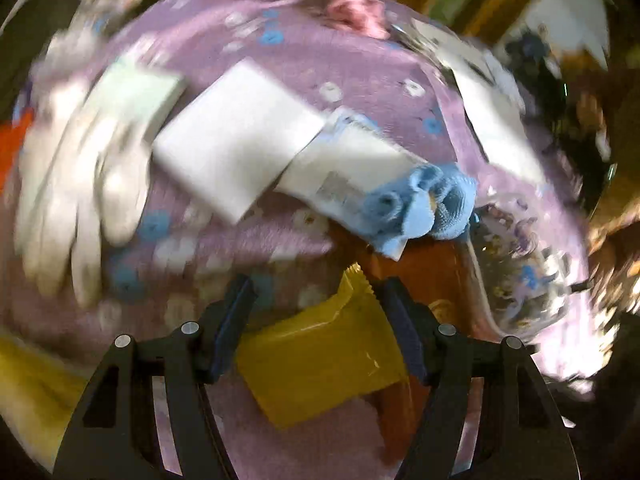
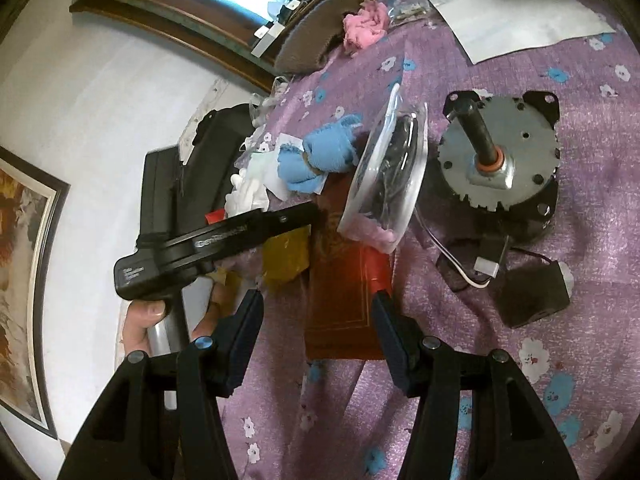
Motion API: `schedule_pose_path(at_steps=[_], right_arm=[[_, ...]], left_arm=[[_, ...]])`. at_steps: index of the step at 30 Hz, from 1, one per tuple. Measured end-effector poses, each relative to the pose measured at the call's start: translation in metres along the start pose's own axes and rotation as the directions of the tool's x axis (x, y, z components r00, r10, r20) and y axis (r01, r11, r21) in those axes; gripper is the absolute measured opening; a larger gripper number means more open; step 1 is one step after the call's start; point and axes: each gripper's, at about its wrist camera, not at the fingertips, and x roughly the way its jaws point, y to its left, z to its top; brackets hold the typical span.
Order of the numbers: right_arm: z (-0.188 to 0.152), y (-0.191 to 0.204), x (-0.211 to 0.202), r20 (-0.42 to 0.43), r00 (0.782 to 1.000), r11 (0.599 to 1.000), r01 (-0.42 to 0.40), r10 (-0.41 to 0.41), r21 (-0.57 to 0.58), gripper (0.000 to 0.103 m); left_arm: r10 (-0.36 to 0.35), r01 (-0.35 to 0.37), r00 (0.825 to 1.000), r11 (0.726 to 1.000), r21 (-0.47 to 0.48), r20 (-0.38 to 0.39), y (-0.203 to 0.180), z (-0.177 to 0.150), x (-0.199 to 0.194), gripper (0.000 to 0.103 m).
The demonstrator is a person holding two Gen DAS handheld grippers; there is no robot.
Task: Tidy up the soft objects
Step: 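Grasp the yellow packet with the left tool while the right tool grasps the clear plastic container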
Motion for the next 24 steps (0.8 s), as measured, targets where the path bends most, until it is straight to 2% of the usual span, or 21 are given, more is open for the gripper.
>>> schedule_pose_path(at_steps=[2,3,7,11,13,14,16,17,20,24], right_arm=[[0.000,-0.001,0.001,-0.007,1.000,1.000,-0.003,0.003,0.005,0.056],[0.000,-0.001,0.001,-0.012,1.000,1.000,-0.008,0.008,0.010,0.056],[0.004,-0.003,0.009,-0.023,1.000,1.000,-0.006,0.007,0.013,0.056],[0.004,-0.003,0.013,-0.030,1.000,1.000,-0.004,0.004,0.016,0.056],[0.005,-0.003,0.012,-0.022,1.000,1.000,0.008,-0.007,0.009,0.056],[0.005,-0.003,0.011,-0.016,1.000,1.000,0.010,-0.010,0.007,0.056],[0.005,-0.004,0.007,0.000,1.000,1.000,0.013,-0.013,0.002,0.056],[0.005,-0.004,0.006,0.006,1.000,1.000,0.013,-0.013,0.000,0.056],[0.004,0.000,0.003,0.022,1.000,1.000,0.004,-0.004,-0.019,0.056],[0.001,0.012,-0.003,0.043,0.999,0.997,-0.023,0.027,-0.073,0.054]], left_arm=[[-0.053,0.051,0.998,0.997,-0.055,-0.031,0.005,-0.015,-0.011,0.067],[-0.050,0.047,0.998,0.997,-0.068,-0.039,0.004,-0.025,-0.019,0.067],[0.020,-0.020,0.999,1.000,0.006,-0.031,-0.013,-0.055,-0.031,0.068],[0.089,-0.088,0.996,0.994,0.064,-0.001,-0.023,-0.060,-0.019,0.068],[0.106,-0.107,0.994,0.992,0.063,0.018,-0.022,-0.061,-0.014,0.067],[0.125,-0.126,0.992,0.991,0.055,0.020,-0.021,-0.062,-0.014,0.053],[0.203,-0.204,0.979,0.977,0.059,0.031,-0.021,-0.068,-0.022,0.043],[0.204,-0.206,0.978,0.977,0.054,0.045,-0.021,-0.072,-0.028,0.043],[0.146,-0.149,0.982,0.989,0.019,0.124,-0.019,-0.096,-0.062,0.042],[0.050,-0.039,0.981,0.997,-0.061,0.186,-0.014,-0.138,-0.094,0.042]])
